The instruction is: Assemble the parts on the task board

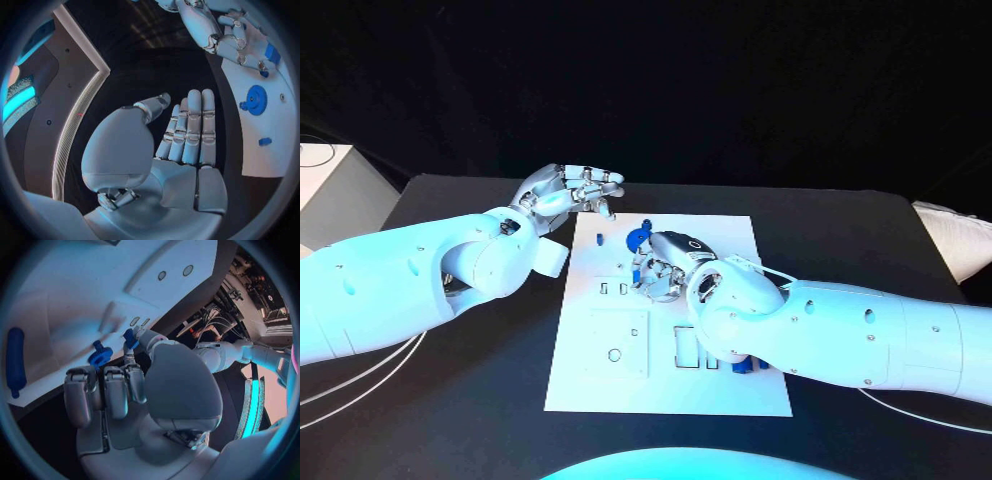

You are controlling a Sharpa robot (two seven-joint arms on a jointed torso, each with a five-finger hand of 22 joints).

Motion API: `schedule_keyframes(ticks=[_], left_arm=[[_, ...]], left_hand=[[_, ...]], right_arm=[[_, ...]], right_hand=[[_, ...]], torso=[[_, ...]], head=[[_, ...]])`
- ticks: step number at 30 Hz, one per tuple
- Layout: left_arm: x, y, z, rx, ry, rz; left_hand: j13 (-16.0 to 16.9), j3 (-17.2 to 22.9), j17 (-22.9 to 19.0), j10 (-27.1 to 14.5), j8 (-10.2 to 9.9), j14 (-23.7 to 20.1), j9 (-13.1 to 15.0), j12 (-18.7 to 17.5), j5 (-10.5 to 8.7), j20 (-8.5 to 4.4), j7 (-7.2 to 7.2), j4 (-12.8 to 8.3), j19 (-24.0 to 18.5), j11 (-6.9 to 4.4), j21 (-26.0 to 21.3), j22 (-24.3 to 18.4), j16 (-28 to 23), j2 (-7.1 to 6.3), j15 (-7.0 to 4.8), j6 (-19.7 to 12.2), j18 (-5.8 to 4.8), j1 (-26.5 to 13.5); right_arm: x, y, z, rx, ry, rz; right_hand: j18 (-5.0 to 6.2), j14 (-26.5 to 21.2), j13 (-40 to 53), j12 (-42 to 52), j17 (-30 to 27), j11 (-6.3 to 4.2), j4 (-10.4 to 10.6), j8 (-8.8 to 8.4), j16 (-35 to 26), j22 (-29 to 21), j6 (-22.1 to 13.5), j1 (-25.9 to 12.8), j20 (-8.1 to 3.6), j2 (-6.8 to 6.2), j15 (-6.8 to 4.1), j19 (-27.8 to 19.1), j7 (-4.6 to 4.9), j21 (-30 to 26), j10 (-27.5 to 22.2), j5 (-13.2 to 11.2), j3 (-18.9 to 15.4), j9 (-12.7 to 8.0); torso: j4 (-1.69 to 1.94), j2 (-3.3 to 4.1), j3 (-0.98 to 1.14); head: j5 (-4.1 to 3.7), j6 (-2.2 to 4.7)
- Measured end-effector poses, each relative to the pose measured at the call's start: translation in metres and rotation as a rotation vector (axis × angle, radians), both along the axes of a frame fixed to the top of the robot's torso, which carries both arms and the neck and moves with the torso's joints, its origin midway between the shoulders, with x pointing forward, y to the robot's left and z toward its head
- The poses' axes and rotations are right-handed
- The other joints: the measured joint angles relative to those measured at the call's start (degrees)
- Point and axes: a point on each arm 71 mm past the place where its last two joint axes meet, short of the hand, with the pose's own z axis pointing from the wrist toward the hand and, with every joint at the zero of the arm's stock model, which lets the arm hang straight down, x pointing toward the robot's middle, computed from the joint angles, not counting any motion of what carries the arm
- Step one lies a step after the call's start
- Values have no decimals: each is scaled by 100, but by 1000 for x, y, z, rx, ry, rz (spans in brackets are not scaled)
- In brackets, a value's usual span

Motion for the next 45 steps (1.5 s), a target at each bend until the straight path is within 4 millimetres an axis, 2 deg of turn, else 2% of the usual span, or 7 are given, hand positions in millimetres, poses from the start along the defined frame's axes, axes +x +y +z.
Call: schedule_keyframes(ticks=[12,28,41,43,45], left_arm=[[0,-1,-1,1,2,-1],[1,-1,-1,2,3,-1],[1,0,-1,3,4,-1],[1,0,-1,3,4,-1],[1,0,-1,3,4,-1]], left_hand=[[-1,0,0,0,0,0,-1,0,0,0,0,0,0,0,0,-1,0,0,0,0,0,0],[-1,0,0,0,0,0,-1,0,0,0,0,0,0,0,0,4,20,0,1,0,0,0],[-2,0,0,-1,0,-1,-2,-1,0,0,0,0,1,0,0,3,19,0,1,0,0,0],[-2,0,0,-1,0,-1,-2,-1,0,0,0,0,1,0,0,3,19,0,1,0,0,0],[-2,0,0,-1,0,-1,-2,-1,0,0,0,0,1,0,0,3,19,0,1,0,0,0]], right_arm=[[-8,8,-6,-25,-12,19],[-12,12,-12,-40,-29,35],[-9,11,-15,-56,-39,33],[-8,11,-15,-58,-41,32],[-8,11,-15,-59,-42,32]], right_hand=[[-1,0,-1,0,0,0,16,28,0,-1,-6,-37,0,9,0,0,-14,-3,0,-8,-16,0],[0,0,-2,0,0,0,16,59,0,-1,-16,-37,0,9,0,0,-26,-4,0,17,-16,0],[0,0,-3,-58,4,12,55,149,0,-2,-30,-136,0,-91,0,0,-45,-29,-12,16,-56,3],[0,0,-3,-71,4,31,55,161,0,-2,-66,-164,0,-119,0,0,-16,-29,-31,17,-56,177],[0,0,-3,-71,4,31,55,154,0,-2,-98,-164,0,-119,0,0,15,-30,-31,17,-56,211]], torso=[[-7,1,3],[-8,-1,4],[-13,-5,7],[-15,-4,9],[-15,-4,10]], head=[[18,-66],[58,-100],[58,-120],[60,-121],[61,-122]])
